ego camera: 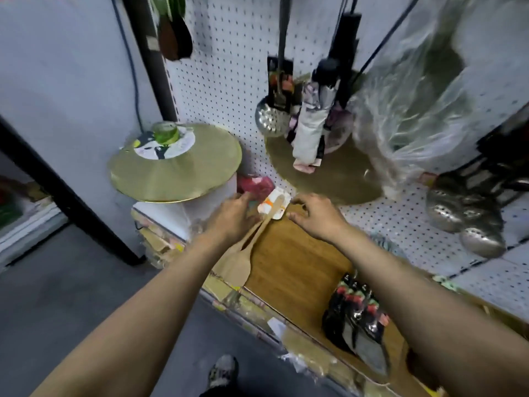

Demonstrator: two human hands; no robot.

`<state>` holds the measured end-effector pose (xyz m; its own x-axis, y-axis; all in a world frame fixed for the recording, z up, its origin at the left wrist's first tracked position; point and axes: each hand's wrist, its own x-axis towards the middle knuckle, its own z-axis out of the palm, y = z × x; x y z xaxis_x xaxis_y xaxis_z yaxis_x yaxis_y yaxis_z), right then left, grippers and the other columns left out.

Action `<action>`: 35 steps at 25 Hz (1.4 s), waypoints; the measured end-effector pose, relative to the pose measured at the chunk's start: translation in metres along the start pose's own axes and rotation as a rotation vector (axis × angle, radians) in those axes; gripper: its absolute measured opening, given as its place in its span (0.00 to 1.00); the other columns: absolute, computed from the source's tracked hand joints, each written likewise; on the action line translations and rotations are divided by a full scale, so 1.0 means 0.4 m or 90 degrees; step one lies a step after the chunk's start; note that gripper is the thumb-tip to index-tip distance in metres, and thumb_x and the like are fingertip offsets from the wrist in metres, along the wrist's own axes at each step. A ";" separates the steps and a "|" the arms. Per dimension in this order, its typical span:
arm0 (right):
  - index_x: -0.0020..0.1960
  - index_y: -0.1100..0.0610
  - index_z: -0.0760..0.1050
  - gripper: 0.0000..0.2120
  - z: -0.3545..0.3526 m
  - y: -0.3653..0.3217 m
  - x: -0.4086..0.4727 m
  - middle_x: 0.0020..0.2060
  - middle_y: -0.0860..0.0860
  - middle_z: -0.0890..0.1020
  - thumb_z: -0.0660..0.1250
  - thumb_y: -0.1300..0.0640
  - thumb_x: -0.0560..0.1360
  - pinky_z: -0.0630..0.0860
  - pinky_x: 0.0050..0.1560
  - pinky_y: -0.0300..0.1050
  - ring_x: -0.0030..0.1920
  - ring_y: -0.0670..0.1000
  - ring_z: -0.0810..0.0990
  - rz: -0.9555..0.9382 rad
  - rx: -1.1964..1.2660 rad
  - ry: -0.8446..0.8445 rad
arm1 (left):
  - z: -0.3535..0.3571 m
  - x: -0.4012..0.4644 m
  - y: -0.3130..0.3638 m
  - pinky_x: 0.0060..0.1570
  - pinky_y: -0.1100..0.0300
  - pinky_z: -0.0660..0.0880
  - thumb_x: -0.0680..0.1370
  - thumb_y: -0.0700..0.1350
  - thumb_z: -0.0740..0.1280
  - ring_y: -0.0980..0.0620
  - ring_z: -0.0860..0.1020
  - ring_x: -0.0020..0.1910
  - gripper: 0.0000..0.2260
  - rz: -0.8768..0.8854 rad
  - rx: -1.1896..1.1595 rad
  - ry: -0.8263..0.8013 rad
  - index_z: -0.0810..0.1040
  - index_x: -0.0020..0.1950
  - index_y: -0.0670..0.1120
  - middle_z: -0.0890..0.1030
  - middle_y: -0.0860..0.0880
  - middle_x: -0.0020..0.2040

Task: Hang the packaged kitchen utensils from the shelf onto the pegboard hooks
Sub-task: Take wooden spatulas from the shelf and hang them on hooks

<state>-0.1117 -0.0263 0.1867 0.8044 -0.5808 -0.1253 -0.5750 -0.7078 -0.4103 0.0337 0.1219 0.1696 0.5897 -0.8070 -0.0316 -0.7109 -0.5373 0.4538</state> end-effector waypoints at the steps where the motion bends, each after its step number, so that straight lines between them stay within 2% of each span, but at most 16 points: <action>1: 0.63 0.51 0.78 0.18 0.056 -0.005 0.040 0.60 0.53 0.81 0.68 0.45 0.77 0.76 0.58 0.50 0.60 0.56 0.79 0.048 0.027 -0.026 | 0.038 0.042 -0.055 0.61 0.45 0.72 0.75 0.55 0.67 0.41 0.75 0.62 0.21 0.001 -0.002 -0.049 0.72 0.67 0.53 0.78 0.45 0.62; 4: 0.57 0.55 0.82 0.13 0.211 -0.004 0.140 0.56 0.53 0.84 0.69 0.49 0.77 0.77 0.56 0.48 0.57 0.54 0.81 0.175 0.131 -0.070 | 0.148 0.154 -0.195 0.64 0.42 0.69 0.75 0.56 0.67 0.40 0.75 0.62 0.21 -0.021 0.016 -0.173 0.73 0.66 0.52 0.79 0.45 0.61; 6: 0.55 0.56 0.83 0.11 0.289 0.007 0.190 0.52 0.49 0.83 0.70 0.50 0.77 0.74 0.53 0.41 0.55 0.51 0.80 0.268 0.213 -0.070 | 0.196 0.200 -0.245 0.64 0.42 0.69 0.75 0.55 0.67 0.39 0.77 0.60 0.21 -0.025 -0.006 -0.218 0.73 0.66 0.51 0.80 0.43 0.59; 8: 0.51 0.54 0.83 0.09 0.369 0.024 0.247 0.47 0.47 0.82 0.70 0.50 0.77 0.74 0.50 0.40 0.51 0.49 0.81 0.372 0.296 -0.058 | 0.244 0.241 -0.285 0.62 0.44 0.71 0.76 0.52 0.67 0.38 0.76 0.60 0.21 -0.031 -0.036 -0.251 0.71 0.69 0.49 0.79 0.42 0.60; 10: 0.48 0.54 0.83 0.10 0.442 0.041 0.302 0.50 0.49 0.84 0.71 0.47 0.76 0.79 0.54 0.46 0.52 0.53 0.82 0.453 0.360 -0.043 | 0.281 0.260 -0.323 0.59 0.47 0.73 0.77 0.51 0.67 0.38 0.77 0.59 0.21 -0.032 -0.048 -0.242 0.72 0.68 0.48 0.80 0.42 0.60; 12: 0.53 0.56 0.83 0.14 0.512 0.054 0.348 0.54 0.52 0.84 0.70 0.46 0.76 0.79 0.60 0.52 0.54 0.55 0.82 0.520 0.429 -0.059 | 0.311 0.267 -0.355 0.54 0.48 0.77 0.75 0.52 0.68 0.40 0.79 0.55 0.17 -0.024 -0.059 -0.235 0.76 0.62 0.48 0.82 0.43 0.56; 16: 0.57 0.62 0.80 0.16 0.609 0.061 0.416 0.52 0.57 0.85 0.73 0.52 0.75 0.82 0.55 0.56 0.51 0.58 0.84 0.644 0.650 -0.037 | 0.345 0.270 -0.402 0.52 0.50 0.77 0.74 0.49 0.72 0.42 0.80 0.53 0.15 -0.021 -0.116 -0.221 0.79 0.59 0.47 0.83 0.44 0.53; 18: 0.57 0.62 0.79 0.11 0.624 0.056 0.425 0.48 0.57 0.85 0.70 0.56 0.78 0.83 0.51 0.52 0.46 0.55 0.84 0.668 0.748 -0.015 | 0.350 0.272 -0.409 0.53 0.51 0.77 0.74 0.49 0.72 0.42 0.80 0.54 0.15 -0.032 -0.123 -0.222 0.79 0.58 0.47 0.83 0.44 0.54; 20: 0.51 0.59 0.78 0.04 0.605 0.047 0.407 0.41 0.55 0.82 0.67 0.59 0.80 0.80 0.44 0.47 0.40 0.52 0.81 0.674 0.777 0.001 | 0.360 0.275 -0.414 0.54 0.53 0.76 0.74 0.51 0.72 0.43 0.80 0.54 0.15 -0.040 -0.108 -0.233 0.79 0.58 0.48 0.83 0.46 0.54; 22: 0.46 0.57 0.76 0.04 0.582 0.057 0.368 0.38 0.53 0.80 0.69 0.59 0.79 0.79 0.42 0.45 0.37 0.51 0.79 0.694 0.789 0.035 | 0.376 0.284 -0.399 0.54 0.53 0.77 0.73 0.53 0.71 0.45 0.80 0.53 0.14 -0.061 -0.129 -0.251 0.79 0.56 0.50 0.83 0.48 0.52; 24: 0.45 0.56 0.76 0.05 0.558 0.078 0.319 0.38 0.54 0.81 0.71 0.60 0.77 0.80 0.44 0.48 0.39 0.52 0.79 0.709 0.812 0.064 | 0.394 0.301 -0.368 0.53 0.53 0.77 0.73 0.53 0.72 0.46 0.79 0.52 0.13 -0.106 -0.171 -0.253 0.78 0.54 0.50 0.82 0.49 0.51; 27: 0.45 0.57 0.79 0.04 0.529 0.112 0.261 0.42 0.56 0.84 0.73 0.59 0.76 0.81 0.53 0.54 0.42 0.55 0.81 0.724 0.807 0.086 | 0.428 0.338 -0.323 0.54 0.55 0.75 0.73 0.52 0.73 0.46 0.78 0.53 0.15 -0.167 -0.195 -0.237 0.77 0.55 0.48 0.81 0.48 0.53; 31: 0.51 0.60 0.80 0.05 0.512 0.129 0.211 0.40 0.56 0.83 0.72 0.60 0.76 0.81 0.47 0.50 0.39 0.53 0.80 0.714 0.805 0.102 | 0.476 0.375 -0.316 0.56 0.45 0.76 0.71 0.53 0.75 0.41 0.77 0.56 0.21 -0.194 -0.129 -0.230 0.73 0.59 0.46 0.77 0.43 0.57; 35: 0.50 0.60 0.79 0.04 0.509 0.125 0.155 0.40 0.55 0.83 0.72 0.62 0.76 0.79 0.47 0.50 0.38 0.52 0.80 0.730 0.861 0.129 | 0.481 0.380 -0.311 0.54 0.46 0.77 0.74 0.47 0.71 0.39 0.78 0.54 0.15 -0.171 -0.058 -0.206 0.74 0.58 0.46 0.78 0.42 0.56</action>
<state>-0.0602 -0.0159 -0.0255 0.0401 -0.6070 -0.7937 -0.1845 0.7761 -0.6030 0.1380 0.0186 -0.0630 0.5884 -0.6846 -0.4301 -0.5037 -0.7265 0.4674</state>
